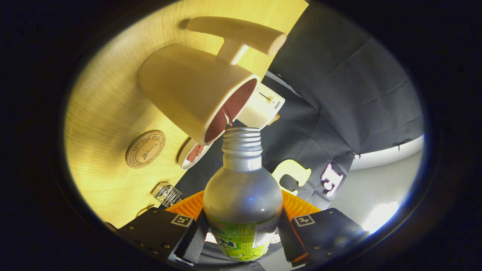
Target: Take the bottle from table, then pour the juice into the cup, finally place the bottle on the coaster
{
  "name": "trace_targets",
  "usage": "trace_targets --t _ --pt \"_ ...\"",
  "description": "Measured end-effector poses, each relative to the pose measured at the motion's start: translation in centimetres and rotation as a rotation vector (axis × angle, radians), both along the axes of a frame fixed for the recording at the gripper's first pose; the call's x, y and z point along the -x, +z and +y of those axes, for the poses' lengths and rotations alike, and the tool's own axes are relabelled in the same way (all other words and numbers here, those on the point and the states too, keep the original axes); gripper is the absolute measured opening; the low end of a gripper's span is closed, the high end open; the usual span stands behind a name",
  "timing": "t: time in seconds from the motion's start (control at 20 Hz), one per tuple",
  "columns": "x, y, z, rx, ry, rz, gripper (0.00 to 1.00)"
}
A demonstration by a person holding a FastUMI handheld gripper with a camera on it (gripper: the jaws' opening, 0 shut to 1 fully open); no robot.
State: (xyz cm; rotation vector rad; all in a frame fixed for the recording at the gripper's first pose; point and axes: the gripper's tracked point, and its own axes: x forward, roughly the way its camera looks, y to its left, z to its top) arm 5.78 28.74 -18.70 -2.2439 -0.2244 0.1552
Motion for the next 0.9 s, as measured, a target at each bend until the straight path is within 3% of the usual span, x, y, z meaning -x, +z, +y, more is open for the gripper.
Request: trace_targets --t 0.4,0.9 --pt "0.3 0.6 1.5 0.057 0.047 -0.032 0.81" --pt "0.1 0.1 1.4 0.108 0.029 -0.019 0.81"
